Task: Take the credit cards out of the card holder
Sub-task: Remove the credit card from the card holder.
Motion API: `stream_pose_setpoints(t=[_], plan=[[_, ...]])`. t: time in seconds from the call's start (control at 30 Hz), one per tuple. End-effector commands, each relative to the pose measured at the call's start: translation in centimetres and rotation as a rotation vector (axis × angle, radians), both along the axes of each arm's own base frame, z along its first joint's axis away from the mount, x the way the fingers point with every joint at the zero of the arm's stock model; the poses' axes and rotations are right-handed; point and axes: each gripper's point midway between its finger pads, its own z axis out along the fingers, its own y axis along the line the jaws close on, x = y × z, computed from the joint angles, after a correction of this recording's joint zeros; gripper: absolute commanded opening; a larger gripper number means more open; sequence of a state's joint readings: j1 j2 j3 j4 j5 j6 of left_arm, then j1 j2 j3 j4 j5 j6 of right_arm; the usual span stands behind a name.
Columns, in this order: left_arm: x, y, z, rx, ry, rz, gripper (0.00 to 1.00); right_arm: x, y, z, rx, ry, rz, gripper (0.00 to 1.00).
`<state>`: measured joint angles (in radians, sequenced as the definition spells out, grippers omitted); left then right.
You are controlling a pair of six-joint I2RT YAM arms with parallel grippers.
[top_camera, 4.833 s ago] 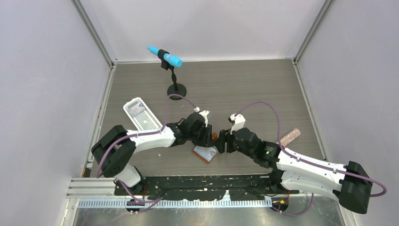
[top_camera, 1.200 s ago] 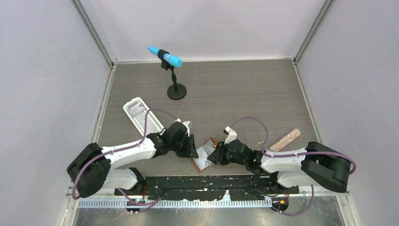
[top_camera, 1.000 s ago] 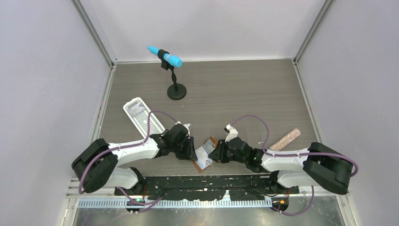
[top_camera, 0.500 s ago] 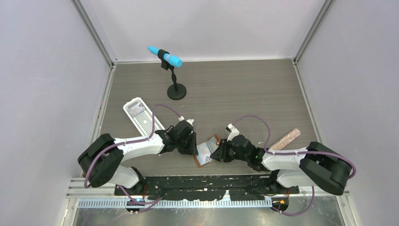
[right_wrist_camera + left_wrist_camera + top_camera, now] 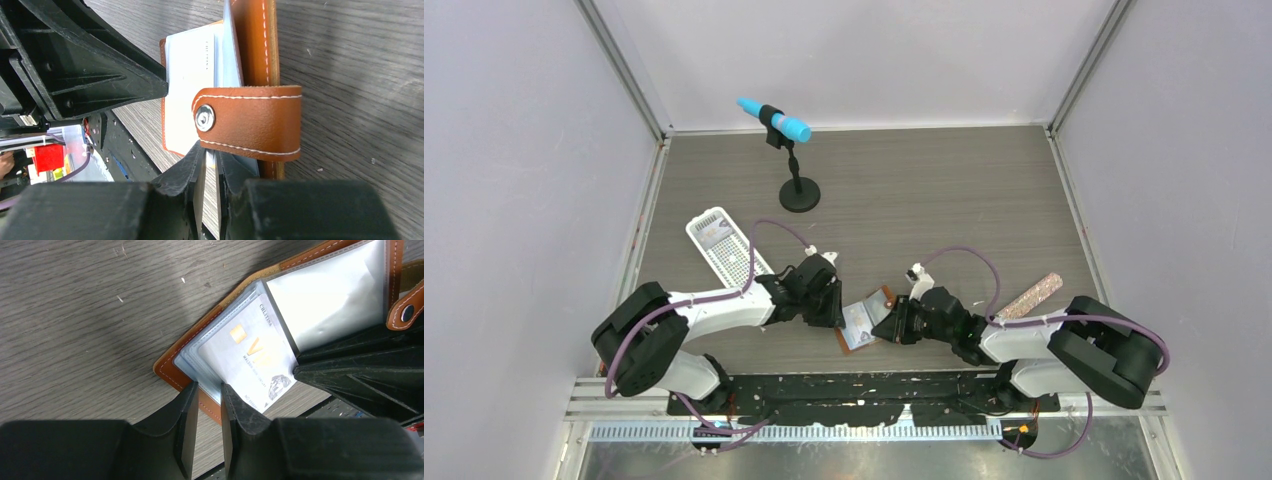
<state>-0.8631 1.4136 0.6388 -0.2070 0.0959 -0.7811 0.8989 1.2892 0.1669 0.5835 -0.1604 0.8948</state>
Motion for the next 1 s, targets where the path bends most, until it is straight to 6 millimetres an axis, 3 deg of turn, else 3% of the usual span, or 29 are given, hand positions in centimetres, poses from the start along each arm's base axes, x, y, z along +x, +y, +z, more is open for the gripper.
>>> stream_pose_setpoints(t=[0.0,0.13,0.7,0.97], plan=[[0.0,2.3,-2.1,0.113,-0.008,0.017,0.26,0.3,0.7,1.0,0.068,-0.01,-0.007,0.17],[-0.2,2.5,-2.4,0.126,0.0,0.015,0.26,0.4,0.6,1.3,0.102,-0.006,-0.021,0.06],[-0.4,3.1,-2.7,0.151,0.001,0.011,0.25,1.0,-1.4,3.6,0.091,-0.058,-0.071,0.05],[-0.3,2.8,-2.3,0.129,-0.01,0.0,0.25,1.1,-1.8,3.5,0.086,-0.046,-0.099,0.05]])
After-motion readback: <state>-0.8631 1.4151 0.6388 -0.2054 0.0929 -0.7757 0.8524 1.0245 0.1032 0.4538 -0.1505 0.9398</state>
